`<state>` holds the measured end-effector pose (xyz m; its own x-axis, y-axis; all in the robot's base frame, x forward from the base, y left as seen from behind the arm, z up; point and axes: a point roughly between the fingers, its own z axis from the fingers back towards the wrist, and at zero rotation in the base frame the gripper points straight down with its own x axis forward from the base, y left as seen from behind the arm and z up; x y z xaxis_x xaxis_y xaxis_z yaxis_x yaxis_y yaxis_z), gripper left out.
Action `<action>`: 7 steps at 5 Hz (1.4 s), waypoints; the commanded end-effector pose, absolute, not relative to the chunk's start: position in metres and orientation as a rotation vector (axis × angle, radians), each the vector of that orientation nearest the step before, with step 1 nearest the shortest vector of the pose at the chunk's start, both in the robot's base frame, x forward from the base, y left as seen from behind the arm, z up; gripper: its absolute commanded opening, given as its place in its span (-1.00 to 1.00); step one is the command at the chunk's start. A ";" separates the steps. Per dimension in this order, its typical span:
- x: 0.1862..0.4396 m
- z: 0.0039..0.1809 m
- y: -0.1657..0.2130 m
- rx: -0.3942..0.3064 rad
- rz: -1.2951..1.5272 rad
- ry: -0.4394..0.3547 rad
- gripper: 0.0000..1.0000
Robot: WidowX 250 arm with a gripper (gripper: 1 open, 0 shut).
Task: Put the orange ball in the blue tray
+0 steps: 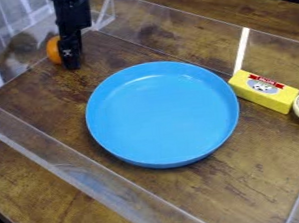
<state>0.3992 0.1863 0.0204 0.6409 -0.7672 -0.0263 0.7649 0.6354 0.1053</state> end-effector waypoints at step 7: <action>0.409 0.035 0.181 0.097 -0.863 -0.053 -1.00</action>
